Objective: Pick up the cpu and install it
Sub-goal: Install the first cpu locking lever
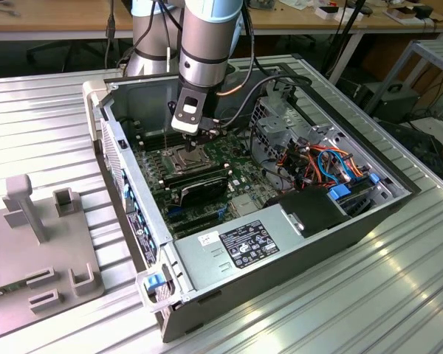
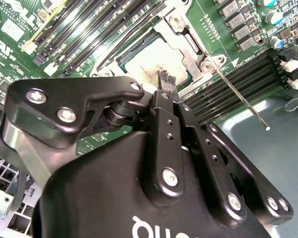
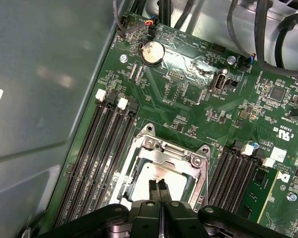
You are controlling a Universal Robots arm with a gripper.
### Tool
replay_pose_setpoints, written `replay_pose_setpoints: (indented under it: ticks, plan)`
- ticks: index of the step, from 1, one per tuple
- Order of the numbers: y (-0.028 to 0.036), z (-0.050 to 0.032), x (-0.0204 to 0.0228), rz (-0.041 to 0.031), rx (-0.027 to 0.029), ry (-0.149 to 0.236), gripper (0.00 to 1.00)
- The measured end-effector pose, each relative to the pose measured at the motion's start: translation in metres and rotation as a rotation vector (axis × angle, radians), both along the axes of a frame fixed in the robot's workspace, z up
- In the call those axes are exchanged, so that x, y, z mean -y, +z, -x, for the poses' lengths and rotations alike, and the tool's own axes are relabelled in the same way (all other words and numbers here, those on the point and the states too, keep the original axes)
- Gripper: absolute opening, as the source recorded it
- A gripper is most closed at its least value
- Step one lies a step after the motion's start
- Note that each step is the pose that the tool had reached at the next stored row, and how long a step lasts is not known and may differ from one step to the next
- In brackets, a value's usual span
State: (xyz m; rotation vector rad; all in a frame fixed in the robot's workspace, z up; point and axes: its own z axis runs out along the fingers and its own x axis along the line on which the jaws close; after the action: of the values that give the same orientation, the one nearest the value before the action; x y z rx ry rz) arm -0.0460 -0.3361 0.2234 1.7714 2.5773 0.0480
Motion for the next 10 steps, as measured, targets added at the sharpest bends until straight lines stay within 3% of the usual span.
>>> replay_pose_setpoints:
  ticks: [7,9,10]
  plan:
    - [0.0,0.0,0.0,-0.0001,0.0001,0.003,0.11]
    - [0.0,0.0,0.0,0.0,0.0,0.055,0.11]
    - [0.0,0.0,0.0,0.0,0.0,0.06,0.11]
